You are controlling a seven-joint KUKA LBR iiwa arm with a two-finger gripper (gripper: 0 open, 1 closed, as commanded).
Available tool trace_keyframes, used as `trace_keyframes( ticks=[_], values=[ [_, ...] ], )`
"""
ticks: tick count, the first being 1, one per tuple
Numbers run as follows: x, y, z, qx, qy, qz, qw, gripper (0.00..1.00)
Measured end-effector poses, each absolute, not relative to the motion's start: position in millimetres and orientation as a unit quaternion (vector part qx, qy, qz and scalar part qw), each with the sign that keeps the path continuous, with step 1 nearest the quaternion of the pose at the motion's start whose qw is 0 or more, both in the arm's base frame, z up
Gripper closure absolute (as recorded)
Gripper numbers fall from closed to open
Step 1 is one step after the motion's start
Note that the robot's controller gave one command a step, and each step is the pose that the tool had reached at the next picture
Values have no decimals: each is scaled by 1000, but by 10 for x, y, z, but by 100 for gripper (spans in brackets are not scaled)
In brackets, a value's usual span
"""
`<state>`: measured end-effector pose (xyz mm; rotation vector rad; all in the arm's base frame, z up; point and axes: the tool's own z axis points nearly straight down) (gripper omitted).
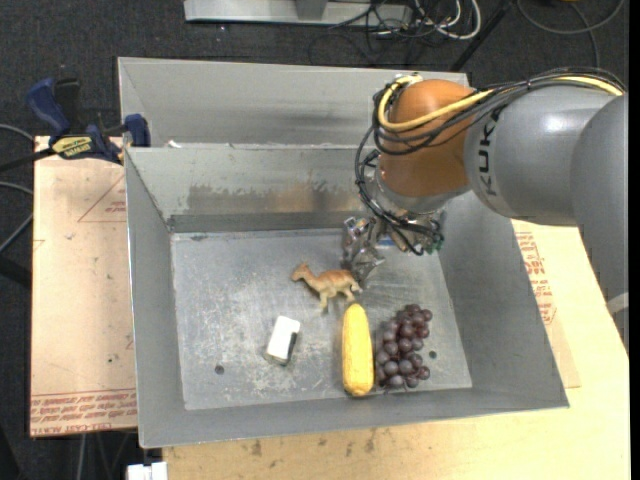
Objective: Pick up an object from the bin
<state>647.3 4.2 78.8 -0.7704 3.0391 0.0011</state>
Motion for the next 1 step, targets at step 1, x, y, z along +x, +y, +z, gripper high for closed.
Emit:
trace_keyframes(
  ticks=[1],
  values=[
    [6085,237,2030,-295,956,1,2,100]
  ],
)
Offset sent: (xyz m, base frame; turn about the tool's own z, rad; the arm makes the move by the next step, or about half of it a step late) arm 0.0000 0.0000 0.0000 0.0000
